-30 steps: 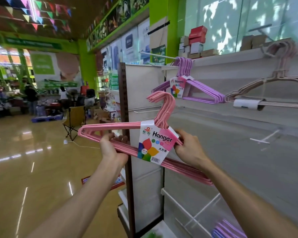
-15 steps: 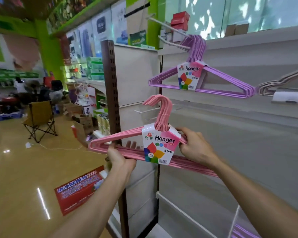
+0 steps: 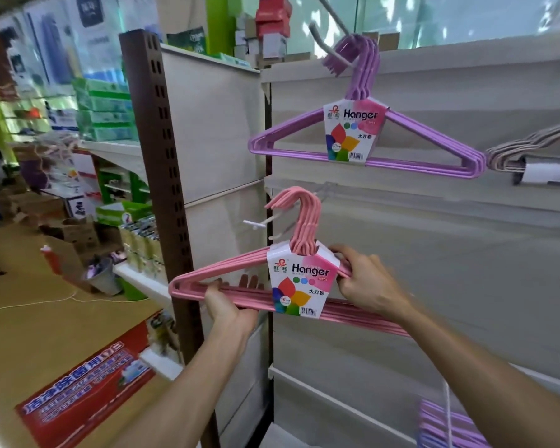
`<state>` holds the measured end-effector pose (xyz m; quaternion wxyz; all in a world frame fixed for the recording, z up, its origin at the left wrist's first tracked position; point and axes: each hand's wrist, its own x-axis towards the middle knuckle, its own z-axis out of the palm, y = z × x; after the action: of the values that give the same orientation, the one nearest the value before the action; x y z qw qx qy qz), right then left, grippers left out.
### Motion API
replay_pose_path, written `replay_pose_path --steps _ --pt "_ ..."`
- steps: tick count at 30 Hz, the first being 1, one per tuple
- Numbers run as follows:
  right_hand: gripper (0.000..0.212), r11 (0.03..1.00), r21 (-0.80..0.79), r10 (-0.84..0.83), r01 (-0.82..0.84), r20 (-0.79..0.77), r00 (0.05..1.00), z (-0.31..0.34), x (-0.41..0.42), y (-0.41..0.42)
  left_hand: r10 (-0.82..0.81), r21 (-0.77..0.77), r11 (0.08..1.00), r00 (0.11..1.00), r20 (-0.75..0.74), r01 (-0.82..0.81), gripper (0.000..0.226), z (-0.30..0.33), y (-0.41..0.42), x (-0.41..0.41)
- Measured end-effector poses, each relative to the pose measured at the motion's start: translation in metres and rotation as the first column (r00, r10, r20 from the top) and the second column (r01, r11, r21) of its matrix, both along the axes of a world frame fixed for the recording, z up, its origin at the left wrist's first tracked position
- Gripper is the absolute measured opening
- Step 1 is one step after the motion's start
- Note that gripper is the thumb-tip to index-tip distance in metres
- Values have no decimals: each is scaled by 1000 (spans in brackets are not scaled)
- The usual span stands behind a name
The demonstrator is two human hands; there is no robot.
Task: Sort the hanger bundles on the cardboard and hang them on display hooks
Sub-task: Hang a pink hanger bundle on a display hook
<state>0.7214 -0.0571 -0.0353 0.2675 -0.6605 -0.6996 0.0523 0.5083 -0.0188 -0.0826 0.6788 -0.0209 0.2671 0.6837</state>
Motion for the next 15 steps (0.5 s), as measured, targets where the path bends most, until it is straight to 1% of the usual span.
replay_pose_path --steps 5,8,11,14,15 --pt "58 999 -16 -36 37 15 999 -1 4 14 -14 -22 1000 1000 2 14 10 -2 22 6" --pt "58 997 -6 -80 80 -2 997 -2 6 23 -54 -40 998 998 -15 53 19 -7 47 8" --pt "58 993 -14 -119 119 -7 993 -2 10 36 -110 -30 994 993 -39 108 23 -9 75 12" --pt "58 987 -35 -159 159 -4 987 2 13 51 -152 -32 988 987 -43 151 35 -9 101 19" --pt "58 984 -44 -174 174 2 985 2 14 55 -166 -30 986 985 -40 165 36 -9 109 21"
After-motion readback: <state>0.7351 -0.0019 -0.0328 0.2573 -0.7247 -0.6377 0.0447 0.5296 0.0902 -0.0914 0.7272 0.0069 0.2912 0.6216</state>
